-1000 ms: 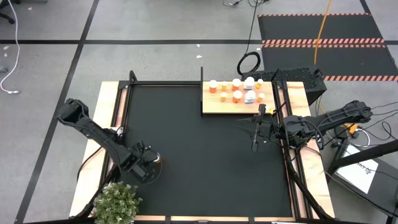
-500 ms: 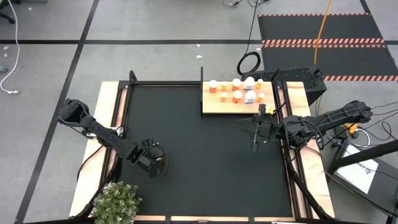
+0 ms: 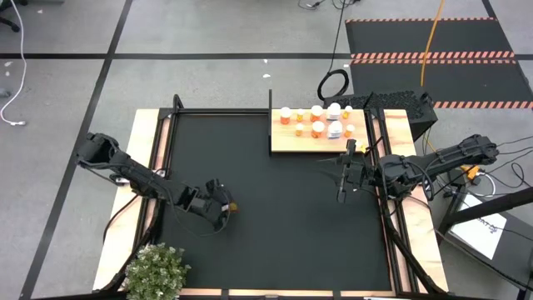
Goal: Pick and place medicine bottles onto shelf by color
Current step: Put the large orange pill bottle on the shelf aligned with the other large orange pill bottle
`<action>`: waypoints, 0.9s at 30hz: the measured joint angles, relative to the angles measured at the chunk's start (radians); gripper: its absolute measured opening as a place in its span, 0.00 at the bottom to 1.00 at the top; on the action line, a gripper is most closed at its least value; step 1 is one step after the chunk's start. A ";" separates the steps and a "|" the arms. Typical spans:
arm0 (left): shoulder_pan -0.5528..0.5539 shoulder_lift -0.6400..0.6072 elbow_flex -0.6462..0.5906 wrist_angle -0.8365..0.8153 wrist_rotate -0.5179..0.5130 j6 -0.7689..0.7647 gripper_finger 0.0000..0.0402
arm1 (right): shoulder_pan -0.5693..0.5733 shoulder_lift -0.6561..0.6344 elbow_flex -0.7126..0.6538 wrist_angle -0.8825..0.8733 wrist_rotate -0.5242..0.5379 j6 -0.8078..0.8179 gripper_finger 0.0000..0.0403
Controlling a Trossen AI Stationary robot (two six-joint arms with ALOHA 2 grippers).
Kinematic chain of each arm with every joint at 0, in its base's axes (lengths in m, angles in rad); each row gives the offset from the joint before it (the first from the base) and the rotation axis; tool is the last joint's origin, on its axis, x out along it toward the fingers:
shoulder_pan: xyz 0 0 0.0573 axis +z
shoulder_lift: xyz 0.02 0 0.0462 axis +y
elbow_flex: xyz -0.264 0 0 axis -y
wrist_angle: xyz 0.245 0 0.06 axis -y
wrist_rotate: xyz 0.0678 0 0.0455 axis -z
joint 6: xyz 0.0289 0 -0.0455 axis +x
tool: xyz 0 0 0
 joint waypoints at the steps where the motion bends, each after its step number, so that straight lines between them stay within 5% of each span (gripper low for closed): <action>1: 0.009 0.005 0.000 0.014 0.004 0.010 0.52 | 0.000 0.000 0.000 0.000 0.000 0.000 0.24; 10: 0.038 0.049 0.004 0.018 0.033 0.024 0.46 | 0.000 0.000 0.000 0.000 0.000 0.000 0.24; 18: 0.040 0.053 0.010 0.062 0.029 0.032 0.71 | 0.000 0.000 0.000 0.000 0.000 -0.003 0.24; 27: 0.040 0.022 0.011 0.128 0.008 0.104 0.77 | 0.000 0.000 0.000 0.000 0.000 -0.003 0.24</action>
